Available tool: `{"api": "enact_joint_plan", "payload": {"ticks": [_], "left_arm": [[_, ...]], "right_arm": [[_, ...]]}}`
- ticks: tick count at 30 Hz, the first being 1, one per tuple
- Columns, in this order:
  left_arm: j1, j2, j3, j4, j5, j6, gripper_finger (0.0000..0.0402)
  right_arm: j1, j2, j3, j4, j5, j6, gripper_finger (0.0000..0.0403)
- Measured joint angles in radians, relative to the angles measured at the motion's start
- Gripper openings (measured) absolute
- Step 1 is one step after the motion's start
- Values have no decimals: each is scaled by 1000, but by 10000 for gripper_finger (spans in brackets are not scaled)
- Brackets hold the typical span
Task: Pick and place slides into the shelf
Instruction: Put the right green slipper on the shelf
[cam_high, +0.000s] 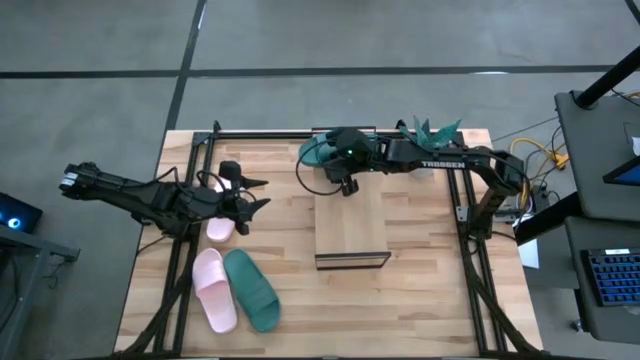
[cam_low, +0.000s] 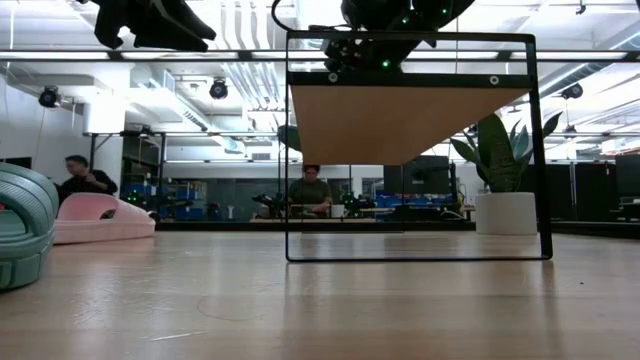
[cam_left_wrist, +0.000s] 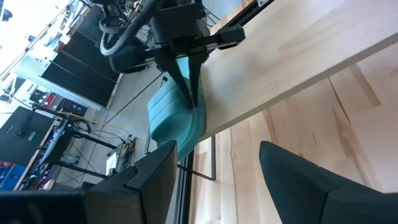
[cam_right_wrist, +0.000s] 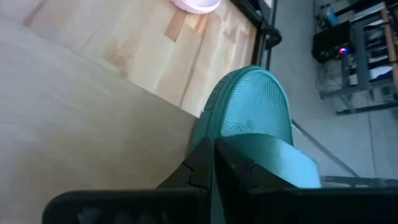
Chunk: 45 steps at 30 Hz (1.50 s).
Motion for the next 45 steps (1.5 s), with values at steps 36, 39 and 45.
{"api": "enact_joint_plan", "payload": {"ticks": [36, 39, 45], "left_arm": [[0, 0, -2, 1, 0, 0, 213], [0, 0, -3, 1, 0, 0, 213], [0, 0, -3, 1, 0, 0, 213]], "right_arm": [[-49, -11, 1, -8, -7, -2, 11], [-48, -24, 0, -10, -5, -2, 25], [-44, -49, 0, -4, 0, 16, 78]]}}
